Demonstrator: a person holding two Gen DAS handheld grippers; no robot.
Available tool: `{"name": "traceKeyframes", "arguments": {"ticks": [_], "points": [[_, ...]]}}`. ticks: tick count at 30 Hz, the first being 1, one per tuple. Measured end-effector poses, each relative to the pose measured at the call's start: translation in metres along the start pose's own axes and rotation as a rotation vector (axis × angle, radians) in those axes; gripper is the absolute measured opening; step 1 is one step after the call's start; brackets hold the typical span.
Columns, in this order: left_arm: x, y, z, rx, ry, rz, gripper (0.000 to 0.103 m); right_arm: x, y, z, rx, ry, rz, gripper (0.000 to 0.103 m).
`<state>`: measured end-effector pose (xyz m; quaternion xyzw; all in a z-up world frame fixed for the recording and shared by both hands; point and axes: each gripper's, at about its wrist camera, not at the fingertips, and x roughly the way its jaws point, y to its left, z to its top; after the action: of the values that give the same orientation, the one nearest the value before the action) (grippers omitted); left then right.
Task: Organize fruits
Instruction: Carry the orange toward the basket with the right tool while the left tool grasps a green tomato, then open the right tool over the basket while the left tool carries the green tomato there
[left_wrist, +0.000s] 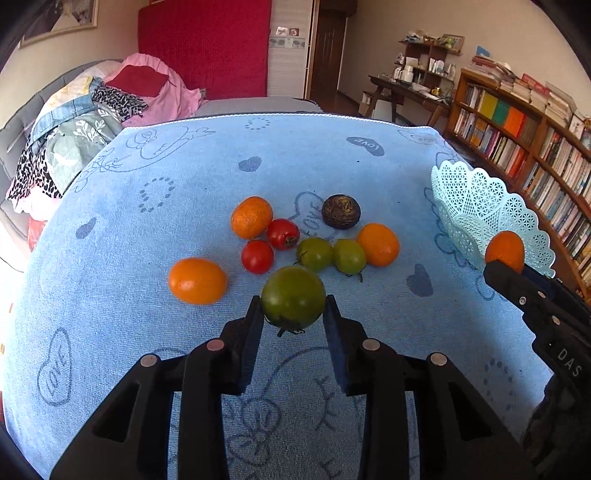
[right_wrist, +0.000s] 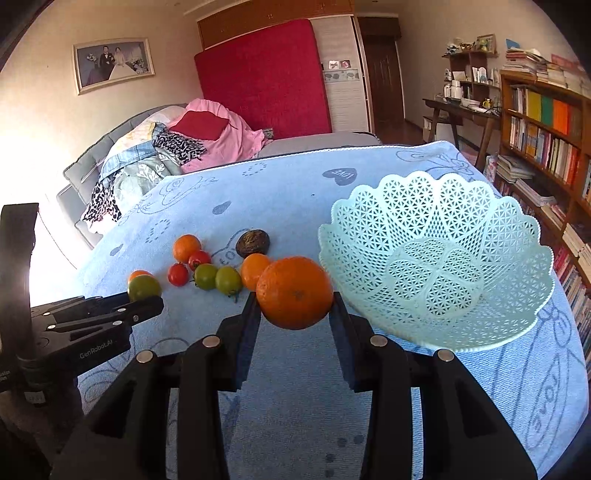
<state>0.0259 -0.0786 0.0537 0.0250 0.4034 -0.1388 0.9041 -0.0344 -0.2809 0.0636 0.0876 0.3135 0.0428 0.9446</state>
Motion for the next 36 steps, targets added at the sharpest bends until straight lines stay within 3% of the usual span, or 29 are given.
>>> {"name": "traceKeyframes", "arguments": {"ticks": [7,17,18,20,21,36], "points": [[-0.007,-0.032,0.01,0.054,-0.027,-0.028,0.033,-0.02,-0.039,0.007,0.046,-0.044,-0.081,0.039],[-0.002,-0.071,0.024,0.111,-0.025,-0.072,0.033,-0.018,-0.074,0.005,0.095,-0.027,-0.155,0.041],[-0.001,-0.076,0.026,0.117,-0.025,-0.077,0.034,-0.018,-0.077,0.005,0.104,-0.03,-0.155,0.043],[0.001,-0.084,0.029,0.127,-0.026,-0.087,0.034,-0.023,-0.083,0.006,0.116,-0.051,-0.167,0.056],[0.002,-0.089,0.031,0.132,-0.027,-0.093,0.034,-0.025,-0.084,0.006,0.119,-0.062,-0.173,0.056],[0.021,-0.155,0.05,0.217,-0.008,-0.217,0.034,-0.042,-0.107,0.012,0.188,-0.109,-0.208,0.056]]}}
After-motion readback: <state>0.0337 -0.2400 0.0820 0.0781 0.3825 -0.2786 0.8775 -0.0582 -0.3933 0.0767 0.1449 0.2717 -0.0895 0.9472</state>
